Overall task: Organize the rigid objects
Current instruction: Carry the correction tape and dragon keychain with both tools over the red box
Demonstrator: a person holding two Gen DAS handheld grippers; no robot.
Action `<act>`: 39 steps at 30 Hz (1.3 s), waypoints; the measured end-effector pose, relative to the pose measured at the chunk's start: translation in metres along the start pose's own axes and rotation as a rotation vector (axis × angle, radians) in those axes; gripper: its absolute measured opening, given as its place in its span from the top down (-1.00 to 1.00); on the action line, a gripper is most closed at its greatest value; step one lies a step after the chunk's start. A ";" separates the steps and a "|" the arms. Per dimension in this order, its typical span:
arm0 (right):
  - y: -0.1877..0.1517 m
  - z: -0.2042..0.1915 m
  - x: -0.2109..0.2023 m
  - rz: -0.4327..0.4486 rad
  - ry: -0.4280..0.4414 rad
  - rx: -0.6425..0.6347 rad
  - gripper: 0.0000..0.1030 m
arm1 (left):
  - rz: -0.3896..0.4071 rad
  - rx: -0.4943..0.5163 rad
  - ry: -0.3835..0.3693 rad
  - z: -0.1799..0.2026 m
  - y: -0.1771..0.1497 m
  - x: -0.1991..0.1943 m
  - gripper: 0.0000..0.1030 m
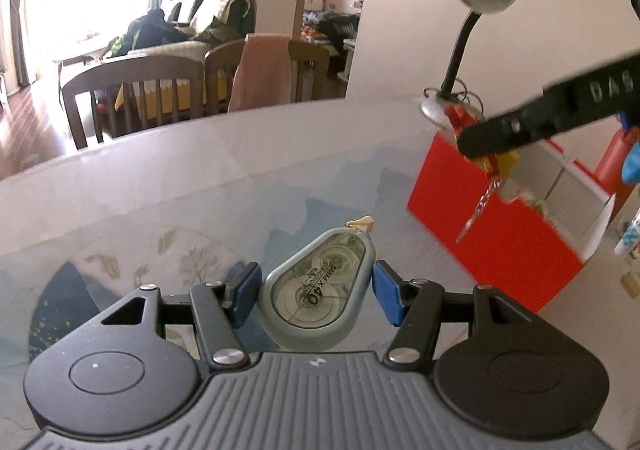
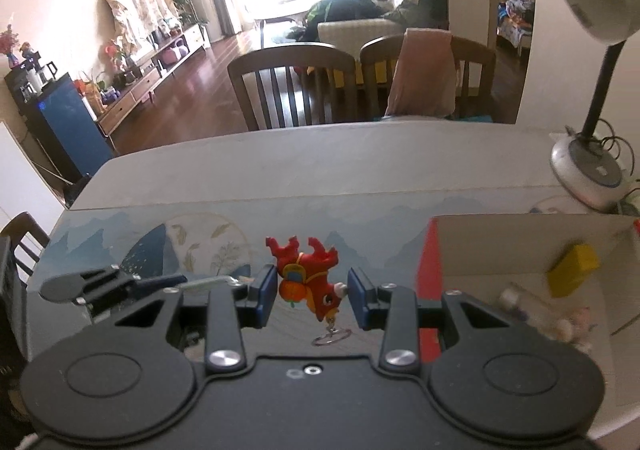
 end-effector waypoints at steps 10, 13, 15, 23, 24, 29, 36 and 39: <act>-0.022 0.058 -0.041 -0.010 -0.013 -0.025 0.28 | 0.025 -0.003 0.018 0.063 0.032 -0.030 -0.17; -0.027 0.080 -0.049 -0.008 -0.013 -0.021 0.28 | 0.032 0.004 0.023 0.087 0.043 -0.026 -0.17; -0.031 0.099 -0.055 -0.004 -0.017 -0.015 0.28 | 0.032 0.011 0.020 0.104 0.049 -0.023 -0.17; -0.045 0.166 -0.063 -0.001 -0.054 0.033 0.27 | 0.016 0.053 0.018 0.165 0.074 0.003 -0.17; -0.047 0.174 -0.063 -0.002 -0.061 0.036 0.27 | 0.010 0.059 0.017 0.172 0.077 0.008 -0.17; -0.058 0.206 -0.055 -0.029 -0.087 0.055 0.27 | -0.019 0.076 0.011 0.199 0.094 0.038 -0.17; -0.078 0.221 -0.031 -0.093 -0.084 0.033 0.28 | -0.076 0.106 0.010 0.228 0.115 0.091 -0.17; -0.081 0.217 -0.024 -0.103 -0.088 -0.001 0.28 | -0.098 0.120 0.012 0.237 0.122 0.111 -0.17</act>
Point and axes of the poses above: each gripper's, at about its wrist camera, not at the fingertips, and x roughly the way its jaws point, z to its right, y to its top, the point moved 5 cm from there along x, roughly the way its jaws point, and after that the axes turned 10 degrees about -z, right-handed, at the moved point
